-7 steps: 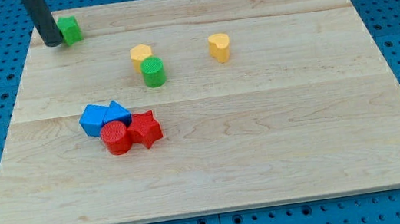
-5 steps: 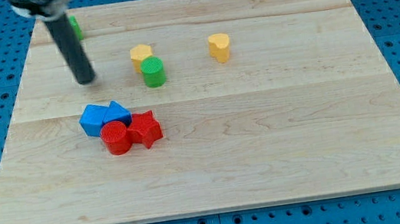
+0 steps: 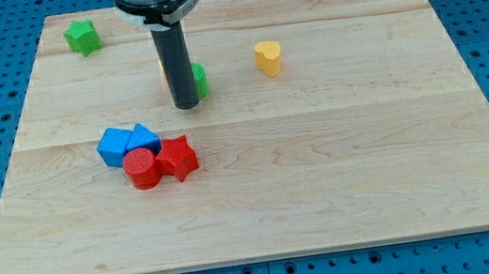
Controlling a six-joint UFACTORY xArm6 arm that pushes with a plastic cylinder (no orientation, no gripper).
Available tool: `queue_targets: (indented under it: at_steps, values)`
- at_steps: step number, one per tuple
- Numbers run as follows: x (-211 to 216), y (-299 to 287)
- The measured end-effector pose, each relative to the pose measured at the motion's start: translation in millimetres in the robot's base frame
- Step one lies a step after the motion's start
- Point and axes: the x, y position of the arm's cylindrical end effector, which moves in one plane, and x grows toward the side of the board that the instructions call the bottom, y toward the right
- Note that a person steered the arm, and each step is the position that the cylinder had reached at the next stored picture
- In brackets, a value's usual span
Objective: Push green circle along with yellow hexagon into green star
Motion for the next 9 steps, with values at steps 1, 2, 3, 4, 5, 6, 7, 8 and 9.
queue_targets:
  at_steps: [1, 2, 3, 4, 5, 6, 7, 8, 9]
  values:
    - [0.0, -0.5]
    - [-0.1, -1.2]
    - [-0.5, -7.0]
    - [-8.5, 20.3]
    - [-6.5, 27.2]
    - [-6.7, 65.6]
    - [-17.5, 64.9]
    - [-50.6, 28.2]
    - [-64.9, -22.3]
